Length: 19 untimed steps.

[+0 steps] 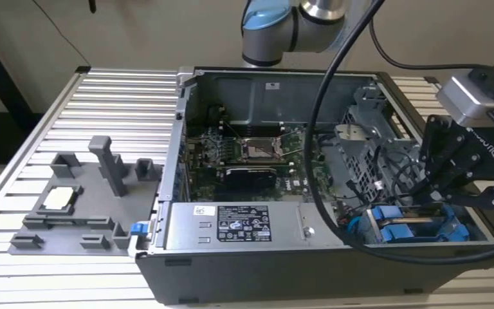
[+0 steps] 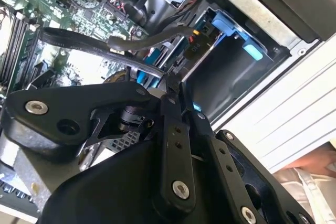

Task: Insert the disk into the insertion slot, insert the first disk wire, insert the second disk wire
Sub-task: 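Insert the second disk wire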

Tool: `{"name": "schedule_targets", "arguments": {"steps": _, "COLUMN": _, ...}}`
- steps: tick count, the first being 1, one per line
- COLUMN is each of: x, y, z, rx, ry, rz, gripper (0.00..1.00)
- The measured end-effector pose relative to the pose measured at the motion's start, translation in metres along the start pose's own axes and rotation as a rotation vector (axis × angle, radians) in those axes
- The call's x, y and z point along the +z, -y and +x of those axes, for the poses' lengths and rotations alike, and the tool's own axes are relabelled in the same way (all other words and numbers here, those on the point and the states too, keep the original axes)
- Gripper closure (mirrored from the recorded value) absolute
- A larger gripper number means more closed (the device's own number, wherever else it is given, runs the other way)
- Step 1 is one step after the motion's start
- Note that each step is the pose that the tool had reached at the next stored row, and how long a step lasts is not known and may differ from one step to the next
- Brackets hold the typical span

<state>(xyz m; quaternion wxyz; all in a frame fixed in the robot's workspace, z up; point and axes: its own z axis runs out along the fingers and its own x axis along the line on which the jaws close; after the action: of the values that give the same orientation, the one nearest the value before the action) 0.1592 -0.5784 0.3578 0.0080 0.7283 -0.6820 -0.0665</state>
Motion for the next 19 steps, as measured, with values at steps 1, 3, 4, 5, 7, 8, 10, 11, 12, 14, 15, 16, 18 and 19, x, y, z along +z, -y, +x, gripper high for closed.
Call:
{"name": "schedule_targets", "arguments": {"steps": 1, "x": 0.0008, "y": 0.0003, "z": 0.0005, "rx": 0.001, "ry": 0.0025, "rz": 0.0002, "gripper": 0.84}}
{"name": "schedule_targets", "arguments": {"steps": 3, "x": 0.0021, "y": 0.0011, "z": 0.0016, "rx": 0.003, "ry": 0.0066, "rz": 0.0007, "gripper": 0.84}}
{"name": "schedule_targets", "arguments": {"steps": 4, "x": 0.0027, "y": 0.0016, "z": 0.0021, "rx": 0.004, "ry": 0.0089, "rz": 0.0009, "gripper": 0.84}}
{"name": "schedule_targets", "arguments": {"steps": 5, "x": 0.0033, "y": 0.0022, "z": 0.0026, "rx": 0.004, "ry": 0.0125, "rz": 0.0012, "gripper": 0.84}}
{"name": "schedule_targets", "arguments": {"steps": 7, "x": 0.0046, "y": 0.0033, "z": 0.0038, "rx": 0.004, "ry": 0.0224, "rz": 0.0019, "gripper": 0.84}}
{"name": "schedule_targets", "arguments": {"steps": 8, "x": 0.0051, "y": 0.0036, "z": 0.0042, "rx": 0.005, "ry": 0.0261, "rz": 0.0021, "gripper": 0.84}}
{"name": "schedule_targets", "arguments": {"steps": 10, "x": 0.0057, "y": 0.0037, "z": 0.0044, "rx": 0.006, "ry": 0.0296, "rz": 0.0025, "gripper": 0.84}}
{"name": "schedule_targets", "arguments": {"steps": 11, "x": 0.006, "y": 0.0037, "z": 0.0044, "rx": 0.006, "ry": 0.0306, "rz": 0.0026, "gripper": 0.84}}
{"name": "schedule_targets", "arguments": {"steps": 12, "x": 0.0064, "y": 0.0038, "z": 0.0044, "rx": 0.006, "ry": 0.0308, "rz": 0.0027, "gripper": 0.84}}
{"name": "schedule_targets", "arguments": {"steps": 14, "x": 0.0075, "y": 0.004, "z": 0.0046, "rx": 0.006, "ry": 0.0304, "rz": 0.0068, "gripper": 0.84}}
{"name": "schedule_targets", "arguments": {"steps": 15, "x": 0.0082, "y": 0.004, "z": 0.0046, "rx": 0.005, "ry": 0.0302, "rz": 0.0099, "gripper": 0.84}}
{"name": "schedule_targets", "arguments": {"steps": 16, "x": 0.0089, "y": 0.004, "z": 0.0047, "rx": 0.005, "ry": 0.0301, "rz": 0.0129, "gripper": 0.84}}
{"name": "schedule_targets", "arguments": {"steps": 18, "x": 0.0105, "y": 0.0037, "z": 0.0048, "rx": 0.007, "ry": 0.0295, "rz": 0.02, "gripper": 0.84}}
{"name": "schedule_targets", "arguments": {"steps": 19, "x": 0.0113, "y": 0.0033, "z": 0.0048, "rx": 0.008, "ry": 0.0293, "rz": 0.024, "gripper": 0.84}}
